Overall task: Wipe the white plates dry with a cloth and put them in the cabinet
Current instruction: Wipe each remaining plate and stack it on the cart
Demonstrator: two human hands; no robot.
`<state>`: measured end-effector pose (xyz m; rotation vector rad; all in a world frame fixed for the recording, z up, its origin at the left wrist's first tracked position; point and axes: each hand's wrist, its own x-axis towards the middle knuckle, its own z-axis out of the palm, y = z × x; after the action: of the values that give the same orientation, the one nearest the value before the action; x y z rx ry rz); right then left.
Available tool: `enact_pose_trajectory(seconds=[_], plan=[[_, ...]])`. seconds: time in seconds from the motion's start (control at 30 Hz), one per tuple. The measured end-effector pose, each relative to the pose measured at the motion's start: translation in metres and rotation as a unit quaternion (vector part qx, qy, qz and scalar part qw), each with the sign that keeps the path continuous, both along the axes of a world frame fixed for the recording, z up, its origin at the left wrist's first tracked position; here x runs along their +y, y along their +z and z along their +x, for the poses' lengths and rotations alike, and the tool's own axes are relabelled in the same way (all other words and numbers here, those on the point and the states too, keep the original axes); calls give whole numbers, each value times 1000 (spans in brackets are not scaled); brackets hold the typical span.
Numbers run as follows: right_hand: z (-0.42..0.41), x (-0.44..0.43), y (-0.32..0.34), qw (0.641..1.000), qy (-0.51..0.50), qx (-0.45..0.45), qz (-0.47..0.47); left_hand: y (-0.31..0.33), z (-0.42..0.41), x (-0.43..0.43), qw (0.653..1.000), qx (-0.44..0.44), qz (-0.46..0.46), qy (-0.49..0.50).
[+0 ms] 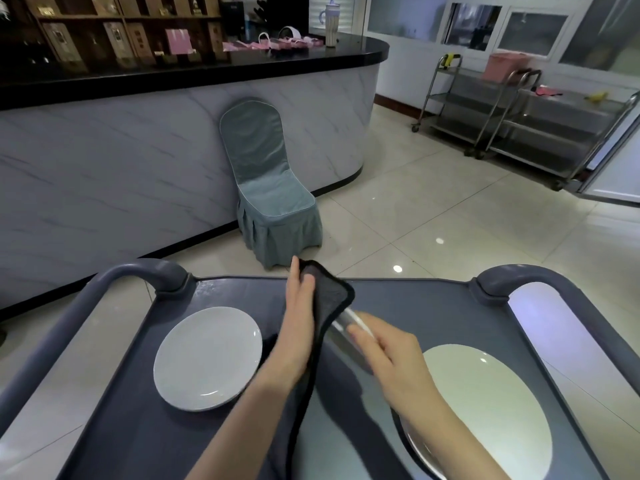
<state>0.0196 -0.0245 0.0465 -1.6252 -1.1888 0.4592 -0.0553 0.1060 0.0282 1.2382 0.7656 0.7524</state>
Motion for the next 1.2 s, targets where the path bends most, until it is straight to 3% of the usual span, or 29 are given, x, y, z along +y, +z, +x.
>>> enact_pose_trajectory(seconds=[0.07, 0.13, 0.2, 0.27, 0.43, 0.5, 0.6, 0.67, 0.8, 0.87, 0.97, 1.1, 1.2], plan=[[-4, 10, 5, 984, -57, 159, 51, -4, 7, -18, 986, 62, 155, -4], [-5, 20, 10, 946, -107, 295, 84, -11, 11, -39, 954, 94, 282, -39], [-7, 25, 12, 916, -101, 374, 107, -17, 11, -50, 921, 128, 358, -89], [-11, 25, 10, 916, -120, 369, 106, -15, 10, -42, 916, 137, 365, -98], [-17, 18, -6, 948, -162, 270, 56, -1, 7, -14, 964, 100, 228, -97], [-11, 18, -7, 945, -174, 270, 60, -5, 0, -21, 948, 121, 267, -121], [-5, 22, -4, 931, -167, 313, 84, -18, -8, -38, 886, 156, 400, -177], [-6, 22, -5, 928, -163, 327, 72, -23, -9, -38, 872, 157, 421, -194], [-18, 17, -12, 948, -174, 264, 50, -11, -6, -19, 930, 120, 312, -154], [-22, 14, -15, 956, -173, 233, 49, -8, -6, -8, 940, 130, 283, -139], [-17, 16, -12, 958, -187, 213, 45, -14, -13, -16, 907, 151, 358, -162], [-8, 22, -9, 941, -192, 273, 47, -31, -11, -39, 827, 195, 494, -182], [-7, 19, -12, 939, -191, 285, 35, -30, -7, -25, 831, 171, 498, -177]])
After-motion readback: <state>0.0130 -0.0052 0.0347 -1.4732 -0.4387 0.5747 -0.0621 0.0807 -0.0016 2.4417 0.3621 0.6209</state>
